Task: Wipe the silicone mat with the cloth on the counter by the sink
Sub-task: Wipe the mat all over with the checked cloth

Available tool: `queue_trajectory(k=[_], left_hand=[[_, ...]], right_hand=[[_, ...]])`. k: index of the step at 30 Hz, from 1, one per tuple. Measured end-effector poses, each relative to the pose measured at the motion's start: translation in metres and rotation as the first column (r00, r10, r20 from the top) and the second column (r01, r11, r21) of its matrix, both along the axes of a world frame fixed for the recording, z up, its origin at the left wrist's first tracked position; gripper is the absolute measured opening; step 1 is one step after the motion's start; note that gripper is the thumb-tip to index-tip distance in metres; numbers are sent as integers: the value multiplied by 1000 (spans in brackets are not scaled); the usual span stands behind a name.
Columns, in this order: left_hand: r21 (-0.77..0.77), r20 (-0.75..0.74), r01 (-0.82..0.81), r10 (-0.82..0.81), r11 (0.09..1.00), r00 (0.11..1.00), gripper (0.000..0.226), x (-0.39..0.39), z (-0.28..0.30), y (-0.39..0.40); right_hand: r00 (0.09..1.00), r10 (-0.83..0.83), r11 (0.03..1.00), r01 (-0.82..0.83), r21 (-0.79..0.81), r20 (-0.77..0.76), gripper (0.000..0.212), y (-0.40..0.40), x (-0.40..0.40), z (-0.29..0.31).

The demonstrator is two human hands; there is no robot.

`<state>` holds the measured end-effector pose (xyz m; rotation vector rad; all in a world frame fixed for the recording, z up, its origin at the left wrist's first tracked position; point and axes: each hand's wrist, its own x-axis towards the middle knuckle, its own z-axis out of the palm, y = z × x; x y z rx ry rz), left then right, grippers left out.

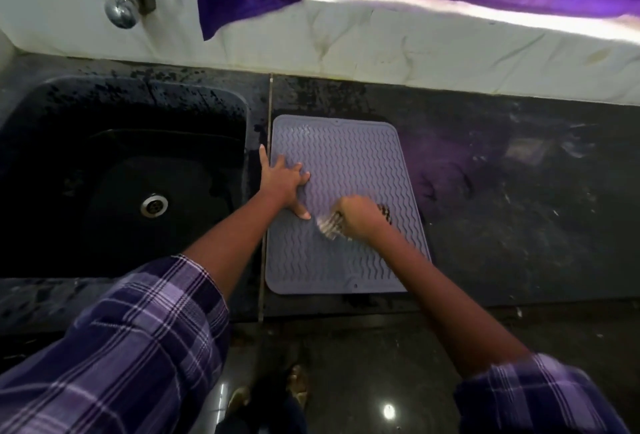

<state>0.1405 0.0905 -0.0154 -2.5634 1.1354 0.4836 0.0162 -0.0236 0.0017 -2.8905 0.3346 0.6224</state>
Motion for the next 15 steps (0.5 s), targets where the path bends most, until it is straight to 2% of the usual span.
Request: queue_trajectory(k=[4,6,8,11,15], left_hand=[[37,53,52,-53,998,997,104,-7,8,2],[45,79,77,-80,996,994,104,-16,13,6],[61,43,99,-102,993,994,111,-29,13,16],[115,-56,118,-112,986,992,129,-40,4,37],[98,-63,113,-108,989,992,135,-43,2,51]], right_hand=[[993,33,999,-33,6,-109,33,18,-33,5],[987,19,999,-13,41,-161,23,15,-24,15],[995,-47,998,51,44,-92,10,10,-8,25],[967,-178,983,182,-5,184,15,12,11,17],[970,-162,978,182,-99,180,29,43,1,-8]])
